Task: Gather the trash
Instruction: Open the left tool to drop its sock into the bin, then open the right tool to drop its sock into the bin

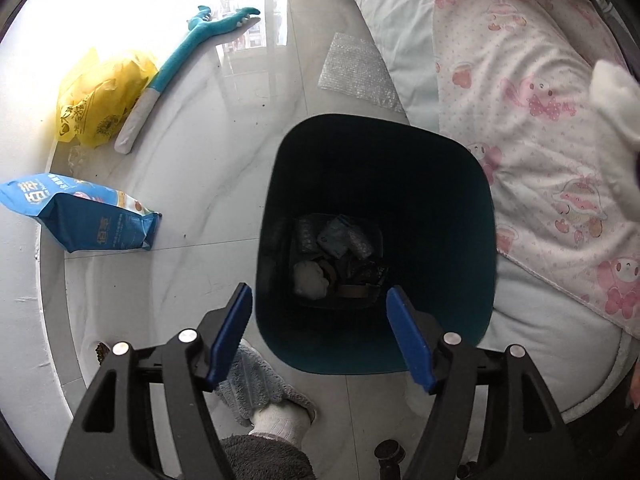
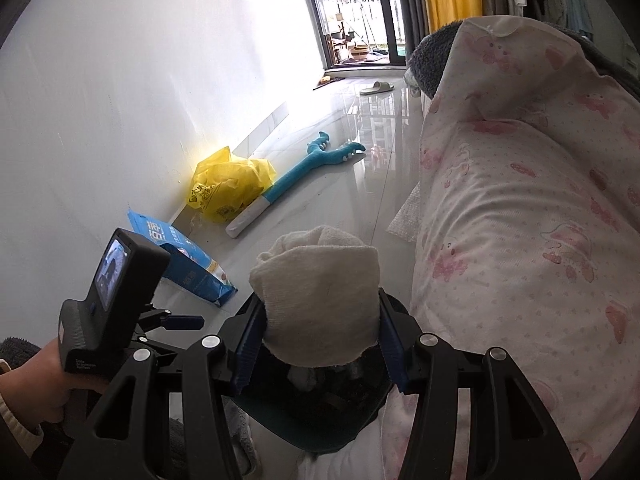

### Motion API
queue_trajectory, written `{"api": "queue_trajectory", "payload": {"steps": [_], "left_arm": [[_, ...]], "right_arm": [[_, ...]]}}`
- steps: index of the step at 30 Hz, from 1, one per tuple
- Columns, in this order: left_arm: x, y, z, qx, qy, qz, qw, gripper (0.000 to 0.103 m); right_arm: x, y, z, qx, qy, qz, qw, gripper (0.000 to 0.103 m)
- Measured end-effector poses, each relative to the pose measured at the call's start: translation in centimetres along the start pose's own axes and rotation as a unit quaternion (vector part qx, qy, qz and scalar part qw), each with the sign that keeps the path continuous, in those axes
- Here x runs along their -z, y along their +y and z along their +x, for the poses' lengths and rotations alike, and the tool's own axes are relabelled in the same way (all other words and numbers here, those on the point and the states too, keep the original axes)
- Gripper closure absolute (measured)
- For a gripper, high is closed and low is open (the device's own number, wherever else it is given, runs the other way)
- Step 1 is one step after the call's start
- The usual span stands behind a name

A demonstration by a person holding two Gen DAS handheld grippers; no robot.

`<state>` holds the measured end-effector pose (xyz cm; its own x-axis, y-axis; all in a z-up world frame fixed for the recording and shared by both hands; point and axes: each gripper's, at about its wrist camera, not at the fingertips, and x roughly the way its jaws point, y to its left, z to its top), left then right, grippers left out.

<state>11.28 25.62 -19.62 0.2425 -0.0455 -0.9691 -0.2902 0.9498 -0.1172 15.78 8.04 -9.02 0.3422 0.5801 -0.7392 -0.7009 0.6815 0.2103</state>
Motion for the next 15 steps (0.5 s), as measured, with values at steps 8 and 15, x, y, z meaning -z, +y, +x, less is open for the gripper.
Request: {"api": "queue_trajectory", "payload": {"steps": [8, 15], "left_arm": [[0.3, 1.2, -3.1, 0.004, -0.059, 0.006, 0.9982, 0.025], [0.6, 2.1, -6.6, 0.014, -0.132, 0.009, 0.9912, 0.024]], "right_arm": [[0.5, 0.0, 3.1, 0.016, 0.042, 0.006, 0.999, 0.05], [1.3, 0.9, 5.7, 0.027, 0.077, 0.003, 0.997, 0.049]]}}
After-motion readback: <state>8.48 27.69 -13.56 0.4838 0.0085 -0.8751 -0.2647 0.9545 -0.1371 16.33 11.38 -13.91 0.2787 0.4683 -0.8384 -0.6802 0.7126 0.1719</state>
